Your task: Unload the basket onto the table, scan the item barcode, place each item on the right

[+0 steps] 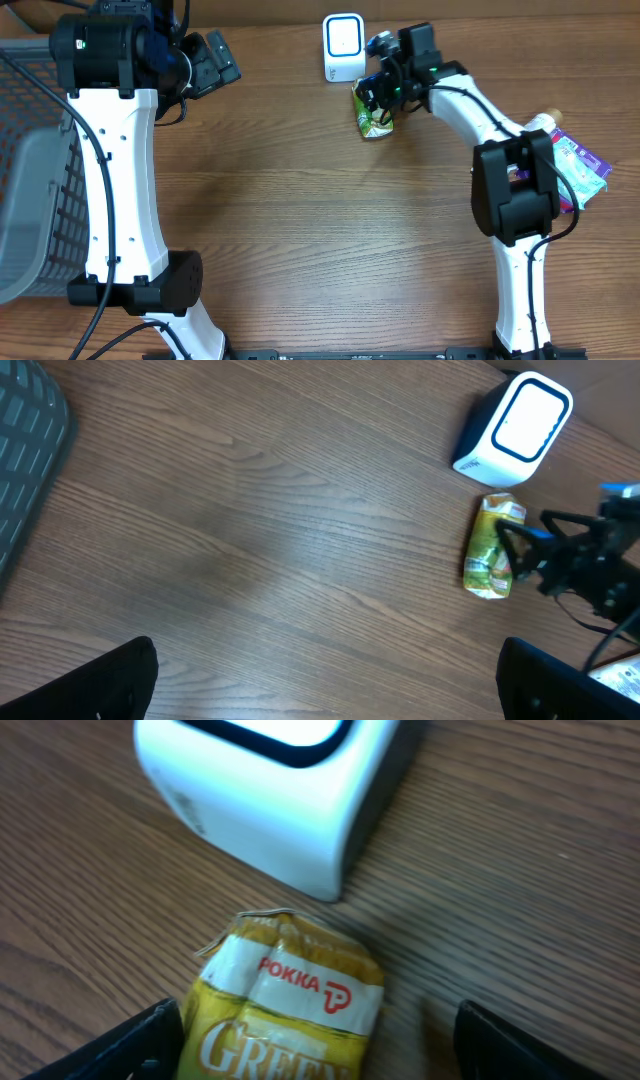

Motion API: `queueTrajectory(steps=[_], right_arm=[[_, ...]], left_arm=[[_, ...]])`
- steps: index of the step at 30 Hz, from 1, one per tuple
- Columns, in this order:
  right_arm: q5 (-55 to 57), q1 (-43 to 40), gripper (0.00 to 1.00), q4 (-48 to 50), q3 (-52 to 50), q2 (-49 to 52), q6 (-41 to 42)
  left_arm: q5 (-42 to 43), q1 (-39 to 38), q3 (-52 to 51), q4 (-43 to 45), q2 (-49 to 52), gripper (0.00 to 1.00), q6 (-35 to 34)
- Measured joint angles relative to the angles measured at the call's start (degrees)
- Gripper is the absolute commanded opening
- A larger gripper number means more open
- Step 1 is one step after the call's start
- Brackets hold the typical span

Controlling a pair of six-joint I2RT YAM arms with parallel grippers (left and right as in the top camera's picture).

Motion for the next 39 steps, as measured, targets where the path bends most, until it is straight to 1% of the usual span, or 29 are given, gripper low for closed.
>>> queueTrajectory(steps=[3,7,12,15,18,20,23,26,30,32,36,39], right_arm=[[-3.4,-2.0,0.73,-0.4,0.0,0.1,1.5],[-6.7,-3.4,0.73,-2.5,0.0,0.1,2.4],[-8.3,-2.9,0.74,-3.4,0.0,1.2,2.6],[-8.9,-2.3,0.72,-3.5,0.0,1.8,3.2],[-9.6,-1.7,0.60,-3.5,0.0,2.6,5.6],[-10.0,-1.6,0.49,-3.5,0.0,2.9,8.0],[-10.8,-1.7,0.29,-3.5,0.0,2.9,12.5],[-13.5,-2.0,0.26,-3.7,0.1,2.9,16.2],[-21.6,-2.8,0.08,-3.7,0.1,3.1,18.5],[-28.0,-3.3,0.04,-3.5,0.1,3.4,19.5],[-37.6,-3.5,0.04,-2.9,0.6,3.5,22.3],[-40.6,-3.4,0.04,-3.1,2.6,3.4,24.4]], left_arm=[[0.0,0.0,0.0,0.0,0.0,1.00,0.0],[0.0,0.0,0.0,0.0,0.0,1.00,0.0],[0.0,0.0,0.0,0.0,0.0,1.00,0.0],[0.0,0.0,0.0,0.0,0.0,0.99,0.0],[0.0,0.0,0.0,0.0,0.0,1.00,0.0],[0.0,0.0,0.0,0.0,0.0,1.00,0.0],[0.0,0.0,0.0,0.0,0.0,0.99,0.0],[0.0,0.0,0.0,0.0,0.0,1.00,0.0],[0.0,0.0,0.0,0.0,0.0,1.00,0.0],[0.0,0.0,0.0,0.0,0.0,0.99,0.0],[0.0,0.0,0.0,0.0,0.0,1.00,0.0],[0.0,0.0,0.0,0.0,0.0,1.00,0.0]])
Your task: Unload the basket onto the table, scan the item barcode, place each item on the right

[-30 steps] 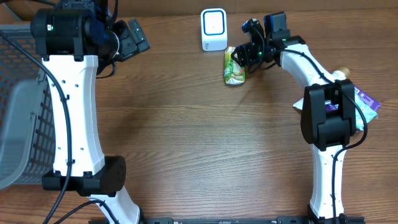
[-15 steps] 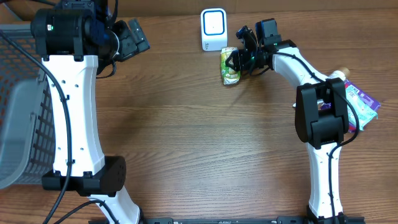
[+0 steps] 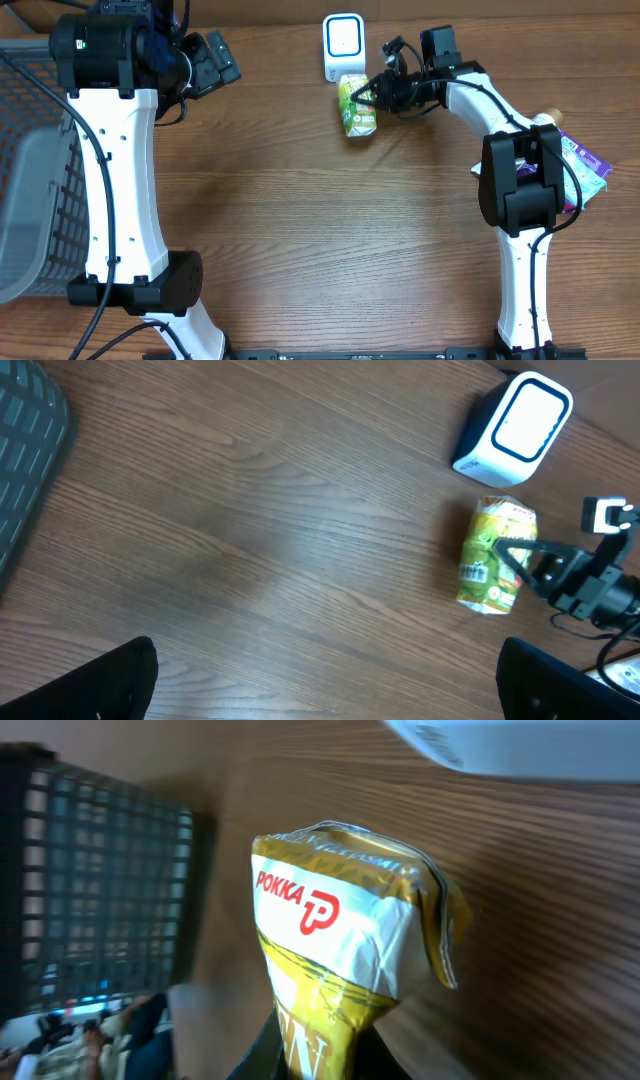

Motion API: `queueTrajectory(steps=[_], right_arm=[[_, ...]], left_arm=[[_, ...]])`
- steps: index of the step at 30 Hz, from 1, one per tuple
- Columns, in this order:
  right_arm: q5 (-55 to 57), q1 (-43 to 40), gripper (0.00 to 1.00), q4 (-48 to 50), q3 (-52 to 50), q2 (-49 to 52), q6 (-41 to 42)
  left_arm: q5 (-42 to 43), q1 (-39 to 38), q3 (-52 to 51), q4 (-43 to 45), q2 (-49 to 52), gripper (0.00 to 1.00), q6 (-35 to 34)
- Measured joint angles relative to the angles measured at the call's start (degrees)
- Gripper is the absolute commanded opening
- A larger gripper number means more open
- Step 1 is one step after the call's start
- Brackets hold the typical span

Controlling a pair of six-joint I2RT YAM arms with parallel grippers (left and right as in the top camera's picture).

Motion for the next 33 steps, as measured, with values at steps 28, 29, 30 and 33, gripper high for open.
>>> queueTrajectory(steps=[28,29,30,33], right_arm=[[81.7,17.6,0.04,18.1,16.2,-1.8,-64.2],[81.8,17.4,0.04,18.5,16.2,-1.6,-66.0],[82.1,17.2,0.04,19.0,16.2,-1.2,-68.1],[81.5,16.8,0.04,19.2,16.2,0.5,-72.8]], left_arm=[[0.0,0.0,0.0,0.0,0.0,1.00,0.0],[0.0,0.0,0.0,0.0,0.0,1.00,0.0],[0.0,0.0,0.0,0.0,0.0,0.99,0.0],[0.0,0.0,0.0,0.0,0.0,1.00,0.0]])
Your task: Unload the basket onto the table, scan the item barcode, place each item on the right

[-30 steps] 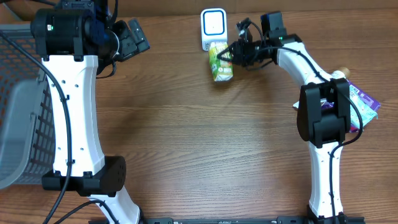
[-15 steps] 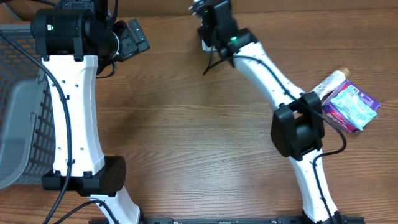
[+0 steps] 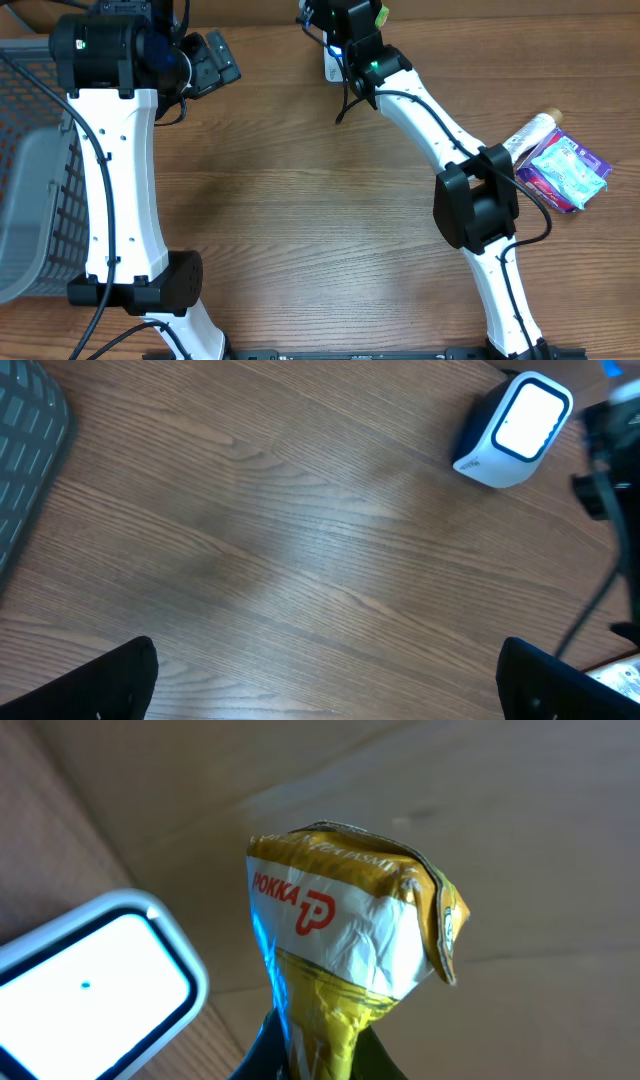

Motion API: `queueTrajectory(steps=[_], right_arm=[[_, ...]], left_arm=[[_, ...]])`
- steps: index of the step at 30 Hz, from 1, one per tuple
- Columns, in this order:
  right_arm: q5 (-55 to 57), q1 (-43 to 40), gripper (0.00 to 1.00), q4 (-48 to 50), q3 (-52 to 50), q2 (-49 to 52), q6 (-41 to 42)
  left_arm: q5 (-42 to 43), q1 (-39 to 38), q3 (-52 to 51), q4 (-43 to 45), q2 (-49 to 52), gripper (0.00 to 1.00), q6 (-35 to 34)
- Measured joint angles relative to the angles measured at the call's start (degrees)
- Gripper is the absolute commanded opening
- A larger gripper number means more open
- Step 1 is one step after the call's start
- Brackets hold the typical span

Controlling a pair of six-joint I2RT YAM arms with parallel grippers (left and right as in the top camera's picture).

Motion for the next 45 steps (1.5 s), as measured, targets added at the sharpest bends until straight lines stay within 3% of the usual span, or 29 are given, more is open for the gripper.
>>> queueTrajectory(steps=[20,27,34,41,45], right_arm=[[-6.0,0.8,0.04,0.5,0.0,3.5,-4.4],[-6.7,0.8,0.04,-5.1,0.0,3.1,3.5],[-8.9,0.8,0.04,-27.6,-0.3,-4.8,19.1],[-12.4,-1.0,0.04,-49.9,0.3,-25.1,50.6],[-12.6,-6.5,0.04,-65.3,2.1,-32.8,67.3]], left_arm=[[0.0,0.0,0.0,0.0,0.0,0.99,0.0],[0.0,0.0,0.0,0.0,0.0,1.00,0.0],[0.0,0.0,0.0,0.0,0.0,1.00,0.0],[0.0,0.0,0.0,0.0,0.0,1.00,0.0],[0.0,0.0,0.0,0.0,0.0,1.00,0.0]])
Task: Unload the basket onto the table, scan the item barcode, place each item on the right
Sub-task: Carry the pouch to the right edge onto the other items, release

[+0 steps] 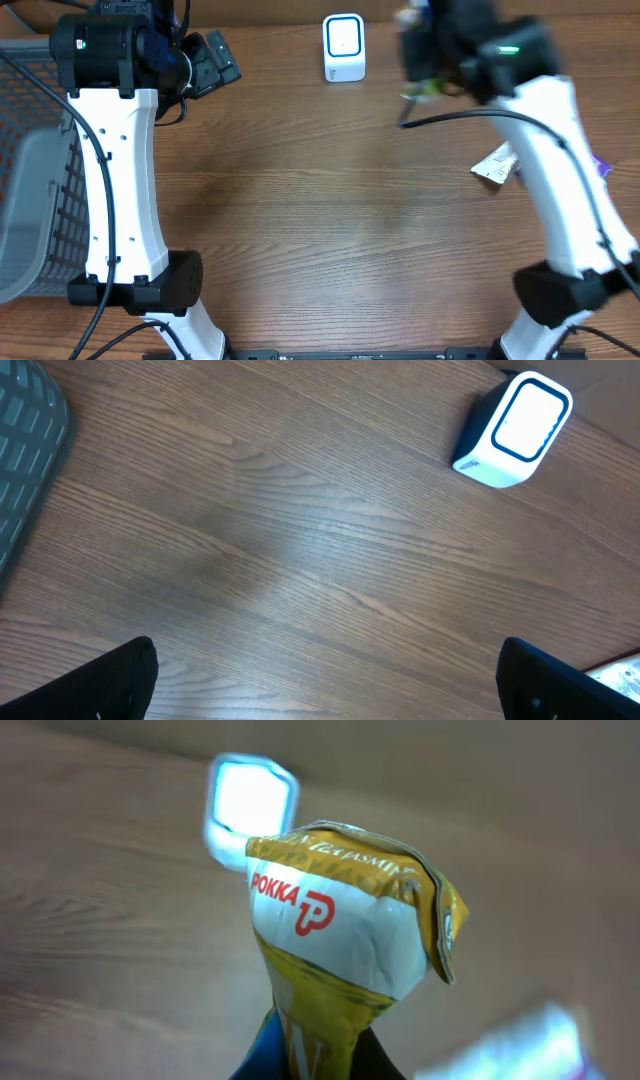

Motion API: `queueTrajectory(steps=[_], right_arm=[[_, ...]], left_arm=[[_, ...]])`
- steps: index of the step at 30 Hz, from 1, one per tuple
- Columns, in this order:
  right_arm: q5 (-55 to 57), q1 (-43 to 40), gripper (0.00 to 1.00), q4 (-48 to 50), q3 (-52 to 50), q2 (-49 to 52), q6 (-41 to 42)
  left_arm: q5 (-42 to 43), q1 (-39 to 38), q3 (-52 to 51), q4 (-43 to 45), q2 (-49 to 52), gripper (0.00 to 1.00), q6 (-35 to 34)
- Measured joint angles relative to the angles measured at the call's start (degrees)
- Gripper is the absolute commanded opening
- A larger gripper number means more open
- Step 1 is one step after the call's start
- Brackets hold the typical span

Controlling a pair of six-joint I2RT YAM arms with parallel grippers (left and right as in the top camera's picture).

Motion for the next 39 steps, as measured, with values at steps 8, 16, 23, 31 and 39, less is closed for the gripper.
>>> queueTrajectory(steps=[8,16,23,31,39], right_arm=[[6.4,-15.0,0.04,-17.8,-6.7,2.5,26.5],[9.4,-25.3,0.04,-2.6,-24.5,3.6,36.3],[9.0,-26.2,0.19,11.5,-35.5,3.9,33.9],[7.8,-26.1,0.61,9.9,-35.8,3.8,28.2],[-1.6,-25.9,0.81,5.2,-30.8,-3.3,20.0]], left_arm=[[0.0,0.0,0.0,0.0,0.0,1.00,0.0],[0.0,0.0,0.0,0.0,0.0,0.99,0.0],[0.0,0.0,0.0,0.0,0.0,1.00,0.0],[0.0,0.0,0.0,0.0,0.0,0.99,0.0],[0.0,0.0,0.0,0.0,0.0,0.99,0.0]])
